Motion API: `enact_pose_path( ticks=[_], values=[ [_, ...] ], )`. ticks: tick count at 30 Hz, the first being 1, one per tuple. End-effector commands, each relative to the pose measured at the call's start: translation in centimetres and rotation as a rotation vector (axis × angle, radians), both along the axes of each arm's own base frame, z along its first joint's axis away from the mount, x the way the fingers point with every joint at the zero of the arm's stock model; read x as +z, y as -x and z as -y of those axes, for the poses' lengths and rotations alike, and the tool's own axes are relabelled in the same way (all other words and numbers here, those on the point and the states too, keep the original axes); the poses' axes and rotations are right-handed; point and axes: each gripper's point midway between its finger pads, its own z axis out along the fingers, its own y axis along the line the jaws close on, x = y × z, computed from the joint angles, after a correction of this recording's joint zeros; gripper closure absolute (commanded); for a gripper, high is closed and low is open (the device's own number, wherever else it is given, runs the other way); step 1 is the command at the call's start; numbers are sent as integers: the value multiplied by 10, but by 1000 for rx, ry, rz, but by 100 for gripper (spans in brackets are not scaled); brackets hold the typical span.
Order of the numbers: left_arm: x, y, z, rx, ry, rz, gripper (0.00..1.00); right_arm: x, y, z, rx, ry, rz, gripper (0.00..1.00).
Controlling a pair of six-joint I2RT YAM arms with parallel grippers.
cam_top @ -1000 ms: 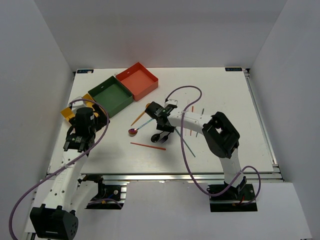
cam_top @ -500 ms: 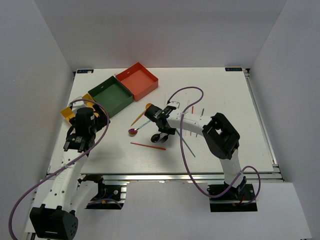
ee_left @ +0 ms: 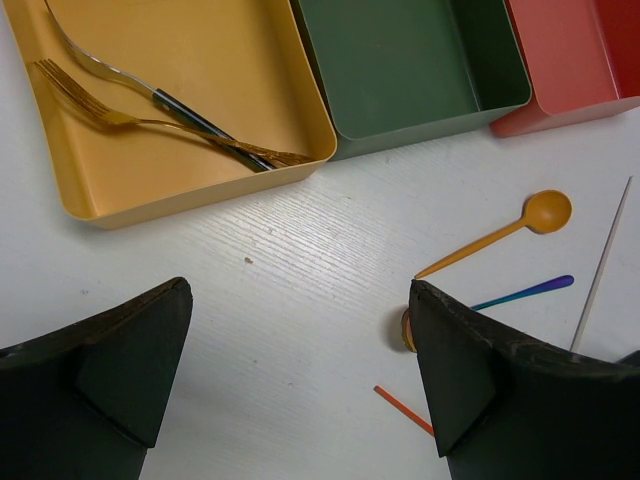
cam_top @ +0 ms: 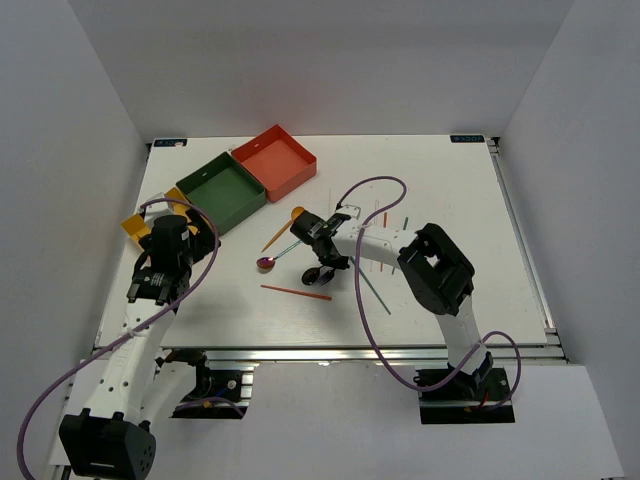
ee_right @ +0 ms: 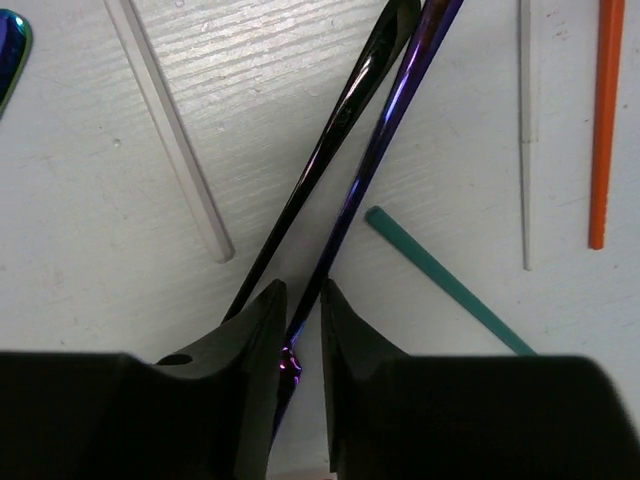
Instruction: Sort the eating utensils into containers
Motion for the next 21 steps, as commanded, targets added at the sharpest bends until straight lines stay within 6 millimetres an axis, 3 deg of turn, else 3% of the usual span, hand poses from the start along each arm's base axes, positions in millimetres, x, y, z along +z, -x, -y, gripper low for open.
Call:
enact_pose_path(
  ticks=[1, 3, 12, 16, 17, 18, 19, 21],
  values=[
    [18, -1, 2, -12, 0, 47, 2, -19, 11, 7, -28, -7, -43, 76],
    [19, -1, 2, -10, 0, 49, 2, -18, 11, 6, -32, -16, -40, 89],
    [21, -2, 4, -18, 9, 58, 2, 10, 6, 13, -98, -54, 39, 100],
    [30, -6, 26, -119, 86, 77, 2, 43, 0, 13, -90, -94, 106, 100],
    [36, -7, 41, -190, 128, 91, 2, 52, -4, 11, -69, -110, 127, 100],
    [49, -10, 49, -224, 150, 114, 2, 57, -2, 8, 10, -103, 130, 100],
    [57, -12, 56, -256, 172, 135, 2, 82, -10, -7, 57, -184, 199, 100],
    [75, -15, 79, -368, 241, 165, 2, 92, -5, -23, 255, -227, 205, 100]
  ],
)
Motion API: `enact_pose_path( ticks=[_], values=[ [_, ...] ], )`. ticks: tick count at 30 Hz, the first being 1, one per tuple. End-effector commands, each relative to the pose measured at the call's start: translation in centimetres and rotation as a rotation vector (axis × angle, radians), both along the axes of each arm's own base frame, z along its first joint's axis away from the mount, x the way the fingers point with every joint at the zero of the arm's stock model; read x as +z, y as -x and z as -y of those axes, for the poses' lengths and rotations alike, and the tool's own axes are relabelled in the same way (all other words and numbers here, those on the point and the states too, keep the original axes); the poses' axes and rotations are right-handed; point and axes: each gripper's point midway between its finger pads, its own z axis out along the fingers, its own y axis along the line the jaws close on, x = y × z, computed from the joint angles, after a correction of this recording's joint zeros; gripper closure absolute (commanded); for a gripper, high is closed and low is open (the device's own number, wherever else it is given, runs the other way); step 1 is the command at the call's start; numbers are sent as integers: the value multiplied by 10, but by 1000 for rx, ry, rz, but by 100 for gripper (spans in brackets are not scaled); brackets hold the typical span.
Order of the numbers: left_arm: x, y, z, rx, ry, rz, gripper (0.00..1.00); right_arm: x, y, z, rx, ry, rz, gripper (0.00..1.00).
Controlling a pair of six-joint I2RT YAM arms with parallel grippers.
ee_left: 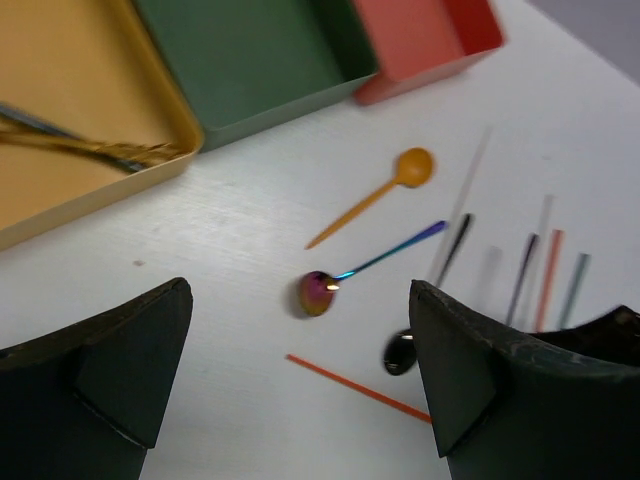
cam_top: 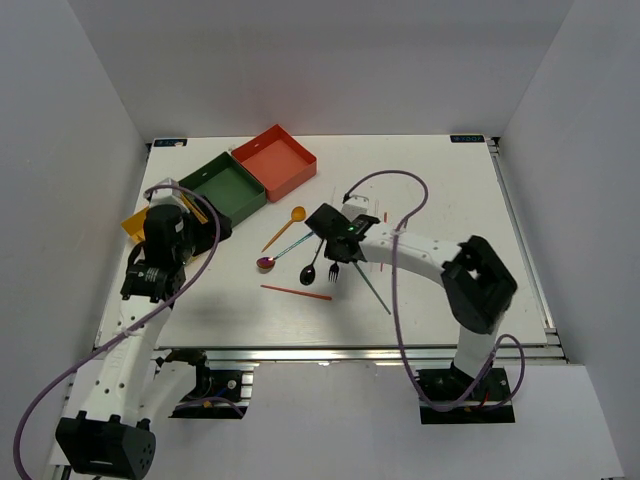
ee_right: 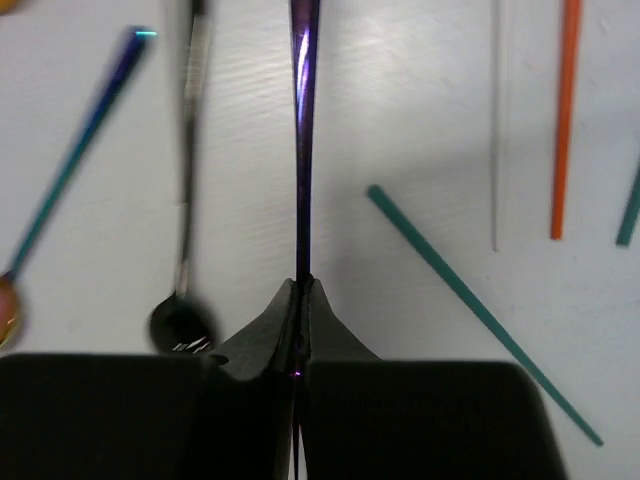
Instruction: Sort the eating utensils into containers
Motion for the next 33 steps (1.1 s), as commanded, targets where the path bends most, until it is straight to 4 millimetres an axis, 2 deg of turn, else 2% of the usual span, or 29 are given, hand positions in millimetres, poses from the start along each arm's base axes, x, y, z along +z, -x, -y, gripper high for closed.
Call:
enact_pose_path(
  ticks=[1, 4, 5, 7, 8, 10, 11, 13, 18, 23, 24, 26, 27, 29, 30, 32, 33],
  values=[
    [56, -9, 44, -203, 137, 132, 2, 79, -19, -46, 271, -199, 223, 100],
    [70, -12, 67, -310, 219, 156, 2, 103, -8, -71, 530, -263, 269, 100],
    [71, -12, 75, -345, 247, 156, 2, 116, 0, -91, 647, -335, 283, 100],
    [76, -9, 96, -435, 358, 162, 2, 134, 8, -102, 772, -360, 321, 100],
    [73, -10, 101, -450, 393, 148, 2, 149, 14, -116, 844, -423, 362, 100],
    [66, -11, 106, -458, 431, 133, 2, 164, 21, -120, 899, -467, 408, 100],
    [62, -13, 106, -454, 440, 123, 2, 172, 31, -127, 973, -502, 414, 100],
    [63, -15, 112, -476, 471, 130, 2, 194, 33, -139, 1029, -549, 466, 100],
    [35, -28, 113, -439, 504, 41, 2, 215, 41, -154, 1116, -598, 489, 100],
    [24, -40, 113, -406, 525, 38, 5, 223, 48, -172, 1187, -645, 486, 100],
    [21, -43, 113, -398, 526, 25, 18, 223, 49, -174, 1193, -647, 491, 100],
    [19, -47, 111, -378, 524, 26, 32, 224, 50, -177, 1206, -650, 495, 100],
    [21, -49, 110, -369, 532, 31, 67, 223, 48, -181, 1206, -648, 496, 100],
    [26, -53, 109, -358, 537, 44, 91, 219, 43, -184, 1201, -636, 493, 100],
    [31, -55, 108, -349, 539, 52, 100, 216, 38, -187, 1195, -631, 495, 100],
    [36, -59, 99, -286, 527, 74, 100, 213, 30, -188, 1178, -627, 499, 100],
    [32, -60, 92, -239, 513, 61, 100, 211, 26, -188, 1169, -630, 494, 100]
  ],
)
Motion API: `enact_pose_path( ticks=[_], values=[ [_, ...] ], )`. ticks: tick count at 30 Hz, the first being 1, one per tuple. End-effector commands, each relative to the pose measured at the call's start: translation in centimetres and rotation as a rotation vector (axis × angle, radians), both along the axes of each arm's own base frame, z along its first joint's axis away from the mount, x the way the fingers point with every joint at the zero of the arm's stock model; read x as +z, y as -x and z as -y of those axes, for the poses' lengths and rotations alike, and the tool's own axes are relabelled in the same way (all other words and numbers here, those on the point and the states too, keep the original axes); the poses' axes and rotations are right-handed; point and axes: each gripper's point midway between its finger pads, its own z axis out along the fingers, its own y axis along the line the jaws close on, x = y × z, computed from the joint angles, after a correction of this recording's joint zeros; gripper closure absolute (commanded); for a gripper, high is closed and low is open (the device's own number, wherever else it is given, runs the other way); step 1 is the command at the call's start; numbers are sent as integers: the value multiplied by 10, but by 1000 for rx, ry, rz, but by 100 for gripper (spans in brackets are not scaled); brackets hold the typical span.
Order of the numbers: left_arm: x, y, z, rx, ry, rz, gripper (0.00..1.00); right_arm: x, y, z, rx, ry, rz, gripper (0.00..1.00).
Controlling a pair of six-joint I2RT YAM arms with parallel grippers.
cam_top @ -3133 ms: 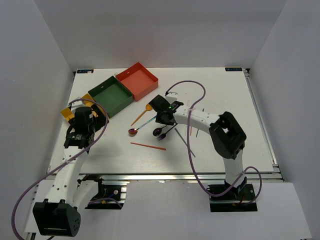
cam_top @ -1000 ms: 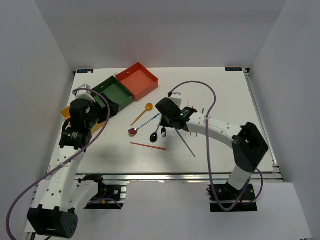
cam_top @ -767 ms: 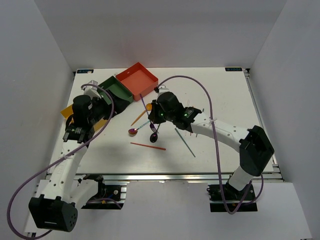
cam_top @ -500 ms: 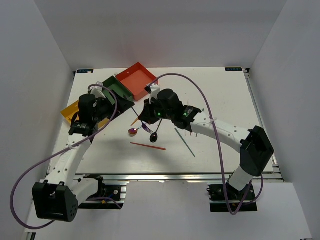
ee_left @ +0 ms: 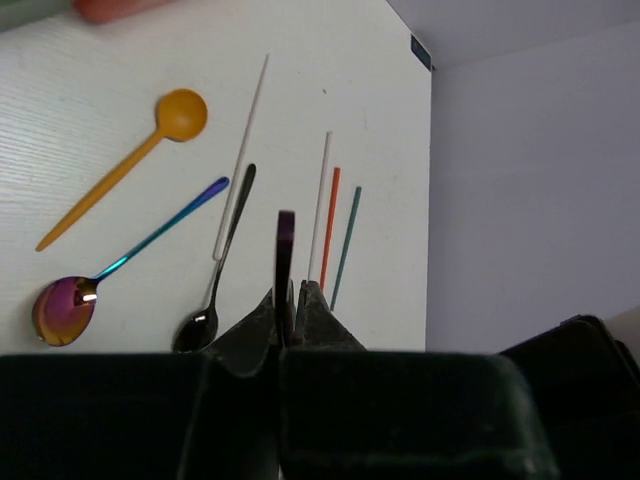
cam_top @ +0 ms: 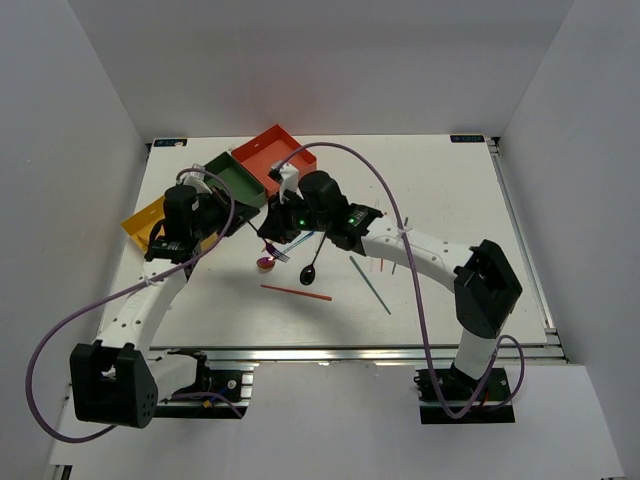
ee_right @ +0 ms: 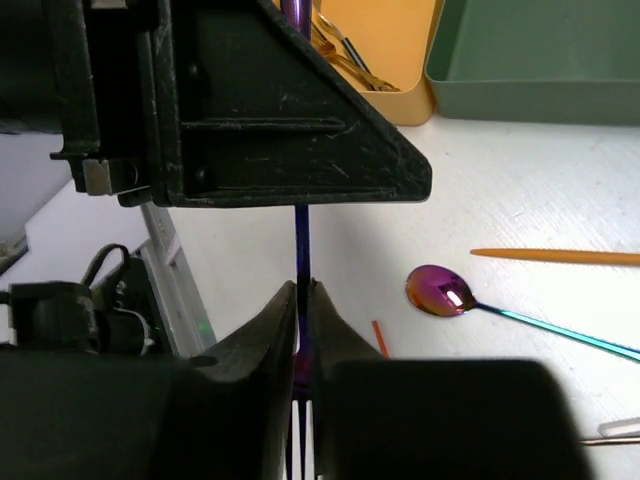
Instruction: Sort the eating utensils into containers
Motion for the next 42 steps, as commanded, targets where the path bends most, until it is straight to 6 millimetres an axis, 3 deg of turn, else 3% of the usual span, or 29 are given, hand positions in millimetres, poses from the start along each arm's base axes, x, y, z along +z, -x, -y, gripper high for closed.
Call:
enact_pose_path(
  ticks=[1, 2, 3, 4, 5, 7, 8, 9, 11, 14, 20, 23, 29, 30, 32, 33, 34, 42],
  values=[
    [23, -12, -25, 159, -45, 40, 100, 39, -17, -5, -10, -100, 58, 84],
    [21, -15, -37, 217, -80, 24, 100, 37, -21, -1, -26, -102, 46, 65],
    [5, -16, -63, 334, -164, -43, 100, 31, -24, 8, -50, -93, 28, 34],
    [10, -20, -78, 399, -198, -56, 100, 29, -38, 21, -118, -87, 27, 22],
    [-1, -25, -108, 499, -237, -105, 100, 35, -42, 34, -159, -92, 29, 14],
    [-10, -25, -154, 640, -285, -166, 100, 17, -64, 66, -271, -44, 15, 11],
    [-21, -26, -188, 717, -304, -213, 100, 21, -68, 79, -299, -48, 13, 11],
    [-23, -27, -207, 770, -339, -227, 100, 16, -72, 89, -319, -36, 4, 11],
    [-24, -33, -241, 857, -423, -269, 100, 11, -84, 112, -361, -27, 0, 11],
    [-25, -37, -272, 965, -492, -304, 100, 3, -94, 129, -385, -17, 1, 11],
    [-59, -59, -286, 1025, -442, -357, 100, -8, -95, 127, -320, -11, -12, 11],
    [-76, -63, -286, 1038, -424, -388, 90, -9, -91, 126, -298, -13, -2, 11],
    [-97, -63, -291, 1056, -439, -420, 84, -12, -90, 124, -281, -22, -2, 11],
    [-99, -63, -291, 1055, -438, -424, 79, -13, -91, 124, -280, -22, -1, 11],
    [-99, -63, -289, 1049, -432, -424, 48, -15, -91, 123, -271, -19, -5, 11],
    [-99, -61, -289, 1054, -430, -429, 29, -15, -91, 122, -269, -19, -5, 11],
    [-97, -58, -290, 1061, -433, -436, 2, -16, -93, 121, -275, -14, -7, 11],
    [-88, -43, -307, 1101, -451, -429, 2, -29, -101, 121, -343, 20, -79, 11]
  ],
)
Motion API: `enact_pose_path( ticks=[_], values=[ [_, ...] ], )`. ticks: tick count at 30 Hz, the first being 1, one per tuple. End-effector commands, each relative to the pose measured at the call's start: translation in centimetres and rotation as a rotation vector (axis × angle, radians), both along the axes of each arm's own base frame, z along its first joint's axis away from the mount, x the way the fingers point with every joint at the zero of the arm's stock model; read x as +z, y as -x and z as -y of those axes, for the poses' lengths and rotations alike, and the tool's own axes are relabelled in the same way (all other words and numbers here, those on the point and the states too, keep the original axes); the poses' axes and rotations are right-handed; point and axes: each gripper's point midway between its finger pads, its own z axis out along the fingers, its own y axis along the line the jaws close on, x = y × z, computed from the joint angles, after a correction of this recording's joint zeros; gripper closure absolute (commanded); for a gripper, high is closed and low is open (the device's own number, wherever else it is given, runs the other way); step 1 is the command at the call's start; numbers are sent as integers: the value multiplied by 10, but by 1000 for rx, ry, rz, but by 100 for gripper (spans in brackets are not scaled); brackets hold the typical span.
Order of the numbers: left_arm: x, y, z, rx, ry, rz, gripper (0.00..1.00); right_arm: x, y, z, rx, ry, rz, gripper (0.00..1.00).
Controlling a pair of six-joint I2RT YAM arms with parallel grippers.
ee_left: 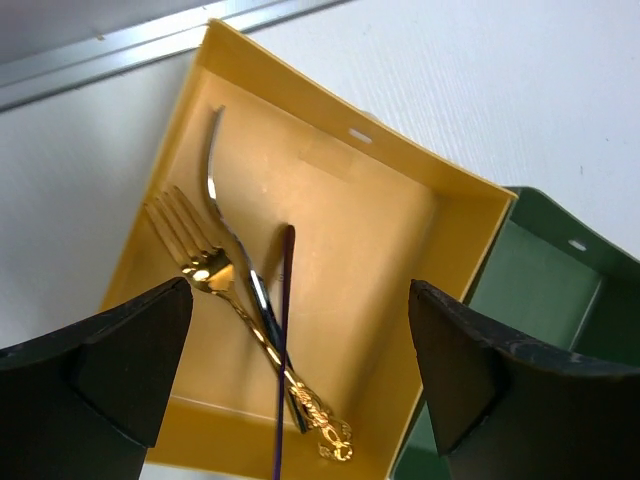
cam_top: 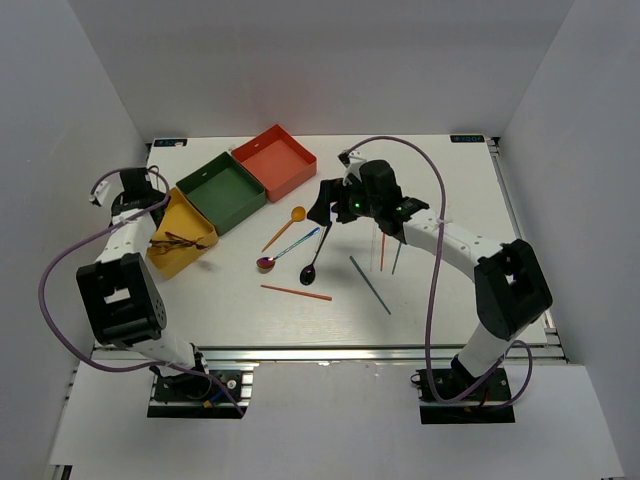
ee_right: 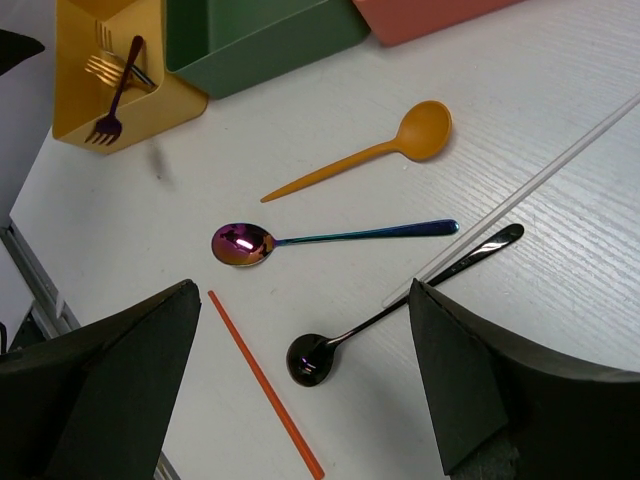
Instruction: Sort the eating utensils into containers
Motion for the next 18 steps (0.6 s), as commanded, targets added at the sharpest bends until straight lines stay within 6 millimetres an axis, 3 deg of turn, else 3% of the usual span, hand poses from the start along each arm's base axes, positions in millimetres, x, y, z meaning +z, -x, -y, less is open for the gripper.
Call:
enact_pose_path(
  ticks=[1, 6, 7, 8, 12, 15, 18],
  values=[
    [17, 12, -13, 26, -23, 31, 2, 16, -7, -8, -20, -28, 16, 11],
    [31, 12, -7, -26, -25, 53, 2, 16, -7, -15, -16, -14, 20, 11],
    [36, 11, -4, -41, -25, 79, 2, 7, -7, -17, -12, 3, -6, 11],
    [34, 11, 0, -55, -1, 86, 2, 15, -10, -21, -11, -6, 3, 11],
    [34, 11, 21, -132, 37, 102, 2, 10, -5, -23, -15, 17, -12, 11],
    [45, 13, 32, -176, 39, 124, 2, 10, -4, -31, -2, 48, -5, 11],
    [42, 10, 62, -257, 136, 155, 2, 3, -3, -35, -1, 71, -16, 11]
  ],
)
